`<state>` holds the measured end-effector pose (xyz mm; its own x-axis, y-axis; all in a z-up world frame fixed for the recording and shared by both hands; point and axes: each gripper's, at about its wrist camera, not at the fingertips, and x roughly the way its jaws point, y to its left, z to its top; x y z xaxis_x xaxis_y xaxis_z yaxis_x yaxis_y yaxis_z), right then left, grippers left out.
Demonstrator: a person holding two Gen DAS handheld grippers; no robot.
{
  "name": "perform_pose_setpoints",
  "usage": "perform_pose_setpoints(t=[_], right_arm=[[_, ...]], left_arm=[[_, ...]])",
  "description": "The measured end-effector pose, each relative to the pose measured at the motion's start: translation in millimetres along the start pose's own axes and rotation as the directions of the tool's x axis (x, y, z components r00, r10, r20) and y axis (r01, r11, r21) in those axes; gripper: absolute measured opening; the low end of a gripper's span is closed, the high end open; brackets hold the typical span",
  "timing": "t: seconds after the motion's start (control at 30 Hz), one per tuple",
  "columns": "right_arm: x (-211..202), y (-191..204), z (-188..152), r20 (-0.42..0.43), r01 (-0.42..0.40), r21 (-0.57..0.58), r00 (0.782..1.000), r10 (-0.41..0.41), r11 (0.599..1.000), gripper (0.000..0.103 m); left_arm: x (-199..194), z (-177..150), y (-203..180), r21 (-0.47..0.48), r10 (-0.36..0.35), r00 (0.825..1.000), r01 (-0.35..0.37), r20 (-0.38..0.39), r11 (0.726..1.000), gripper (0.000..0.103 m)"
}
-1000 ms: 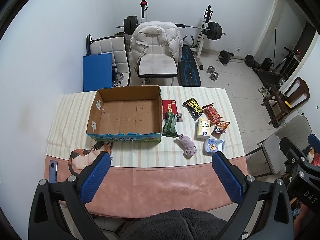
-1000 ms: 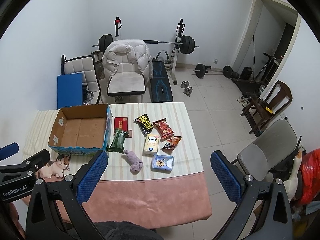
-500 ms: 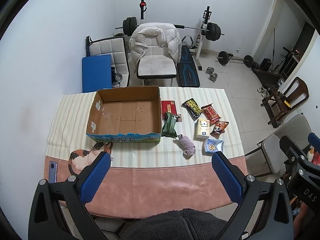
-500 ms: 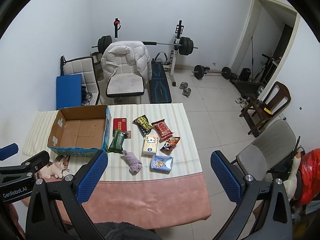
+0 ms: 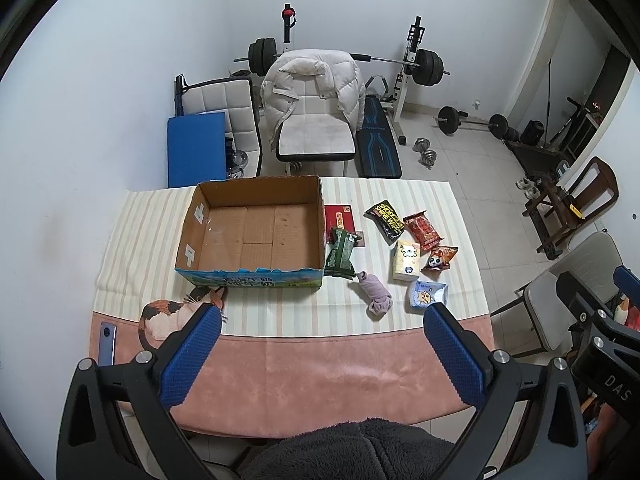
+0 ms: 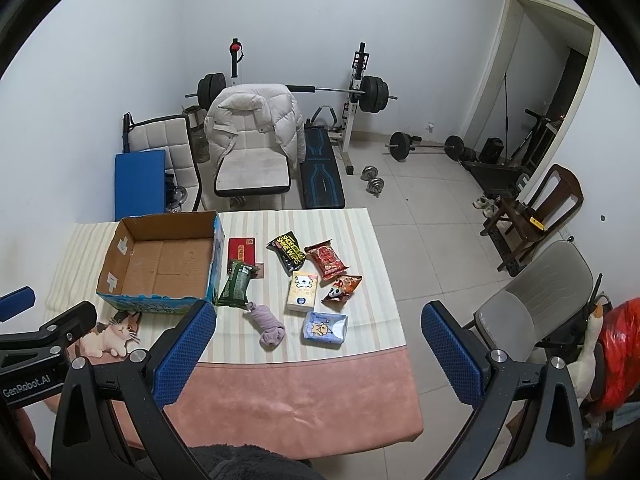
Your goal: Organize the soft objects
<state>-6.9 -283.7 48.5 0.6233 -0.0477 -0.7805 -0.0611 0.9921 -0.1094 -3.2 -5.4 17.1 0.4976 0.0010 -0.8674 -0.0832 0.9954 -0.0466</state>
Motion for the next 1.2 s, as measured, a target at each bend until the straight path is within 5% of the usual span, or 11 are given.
perform_pose_setpoints(t=[0.77,0.93,1.07,1.2], right_arm=[[13,-6,8,-0.026,-0.026,0.045,0.999,0.028,0.999,0.103],[81,-31,7,-0.138,-0.041,0.095,0.989,0.054,0.995,0.103],[181,-54,-10,-0.285,-0.113,0.099,0.949,0.137,0.989,0.103],[277,-49,-24,-0.411,-0.174,-0.051,0.901,0.138,0.984,0.103]], left_arm=[[21,13,-7,0.016,-0.005,1.000,0.005,-0.022,1.000,0.103],[99,18,-15,-0.028,-0.064,0.982,0.060,-0.180,0.998,0.103],[178,10,-28,-0.052,-0.087,0.947,0.074,-0.310,0.996,0.103],[246,-10,-42,-0.073,-0.081,0.904,0.056,-0.419,0.996,0.102]])
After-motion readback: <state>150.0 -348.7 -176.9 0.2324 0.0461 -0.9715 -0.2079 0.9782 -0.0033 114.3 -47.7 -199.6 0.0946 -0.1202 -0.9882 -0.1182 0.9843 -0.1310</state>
